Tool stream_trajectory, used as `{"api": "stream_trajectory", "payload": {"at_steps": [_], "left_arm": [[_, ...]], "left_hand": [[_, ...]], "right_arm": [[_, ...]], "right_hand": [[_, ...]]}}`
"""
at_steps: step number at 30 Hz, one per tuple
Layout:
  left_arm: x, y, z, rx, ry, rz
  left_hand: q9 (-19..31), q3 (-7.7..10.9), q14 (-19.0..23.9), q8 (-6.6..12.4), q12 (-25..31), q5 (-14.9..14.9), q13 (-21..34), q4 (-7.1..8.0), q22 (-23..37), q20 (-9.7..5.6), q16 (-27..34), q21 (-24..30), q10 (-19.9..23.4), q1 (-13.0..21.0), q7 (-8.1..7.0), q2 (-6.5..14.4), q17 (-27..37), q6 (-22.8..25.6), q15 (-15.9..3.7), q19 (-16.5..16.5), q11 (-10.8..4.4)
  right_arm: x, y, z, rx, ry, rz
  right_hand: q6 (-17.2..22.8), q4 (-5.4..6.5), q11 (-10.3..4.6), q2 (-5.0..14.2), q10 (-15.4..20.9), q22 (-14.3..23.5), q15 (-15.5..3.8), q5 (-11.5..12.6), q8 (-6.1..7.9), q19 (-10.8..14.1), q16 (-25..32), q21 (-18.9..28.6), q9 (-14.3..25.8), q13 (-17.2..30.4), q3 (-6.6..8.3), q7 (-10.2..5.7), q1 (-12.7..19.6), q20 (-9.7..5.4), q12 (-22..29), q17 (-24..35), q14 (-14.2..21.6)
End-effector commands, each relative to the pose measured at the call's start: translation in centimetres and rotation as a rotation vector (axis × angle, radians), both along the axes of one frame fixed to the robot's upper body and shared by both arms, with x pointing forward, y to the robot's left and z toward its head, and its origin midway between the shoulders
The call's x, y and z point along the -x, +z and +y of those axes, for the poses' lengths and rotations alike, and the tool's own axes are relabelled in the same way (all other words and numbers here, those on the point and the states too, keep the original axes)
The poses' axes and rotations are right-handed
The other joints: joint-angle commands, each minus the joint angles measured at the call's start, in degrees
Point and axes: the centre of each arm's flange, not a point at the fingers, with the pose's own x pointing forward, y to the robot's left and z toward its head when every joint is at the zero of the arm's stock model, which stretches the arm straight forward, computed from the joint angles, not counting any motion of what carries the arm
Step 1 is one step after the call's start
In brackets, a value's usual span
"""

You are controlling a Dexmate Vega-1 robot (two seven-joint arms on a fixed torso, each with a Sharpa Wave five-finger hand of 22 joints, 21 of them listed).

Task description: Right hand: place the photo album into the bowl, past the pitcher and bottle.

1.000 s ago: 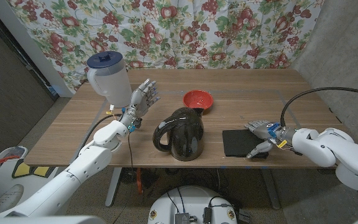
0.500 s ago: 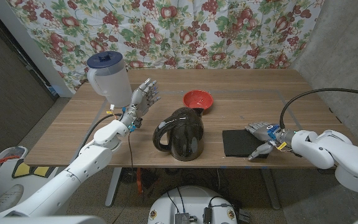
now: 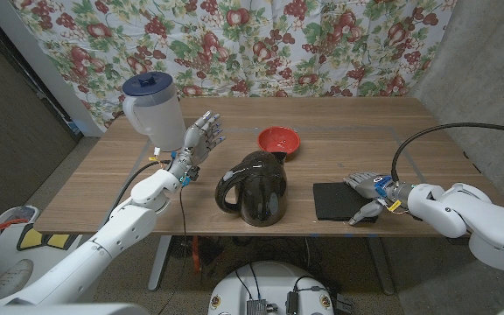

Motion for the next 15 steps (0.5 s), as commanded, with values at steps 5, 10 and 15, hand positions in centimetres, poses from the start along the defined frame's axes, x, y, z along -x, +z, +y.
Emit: {"api": "stream_trajectory", "payload": {"at_steps": [5,10,15], "left_arm": [[-0.06,-0.25,0.05,0.006,-0.003,0.003],[-0.02,-0.33,0.05,0.01,0.001,0.003],[0.04,-0.36,0.03,0.011,0.004,0.0]], "left_hand": [[0.25,-0.25,-1.43,0.2,0.02,0.16,0.19,0.17,0.13,0.15,0.15,-0.25,0.17,0.16,0.11,-0.02,0.07,0.36,0.17,-0.22,-0.08],[0.25,-0.28,-1.46,0.11,0.01,0.16,0.19,0.19,0.13,0.17,0.15,-0.25,0.15,0.14,0.1,-0.02,0.07,0.19,0.21,-0.23,-0.04],[0.25,-0.32,-1.78,0.06,0.02,0.17,0.19,0.2,0.13,0.1,0.04,-0.3,0.18,0.12,-0.02,-0.01,0.07,0.07,0.22,-0.39,-0.1]], "right_arm": [[-0.09,-0.19,0.06,-0.003,-0.004,0.02],[-0.25,-0.28,0.01,0.003,-0.005,0.034],[-0.45,-0.37,-0.01,0.003,-0.005,0.045]], "right_hand": [[-20.34,-0.27,-0.42,0.32,-14.9,0.24,-0.33,0.22,0.42,0.8,0.56,0.35,0.09,0.35,0.39,0.04,0.97,-0.14,0.73,0.2,-12.66],[-20.06,-0.41,-0.22,0.64,-13.68,0.24,-0.13,0.1,0.49,1.4,0.75,0.43,0.09,0.58,0.57,-0.09,1.62,-0.07,1.28,0.24,-11.9],[-19.8,-0.5,-0.09,0.9,-12.72,0.23,0.06,-0.02,0.54,1.97,0.83,0.51,0.1,0.84,0.71,-0.14,2.13,-0.05,1.77,0.26,-11.45]]}}
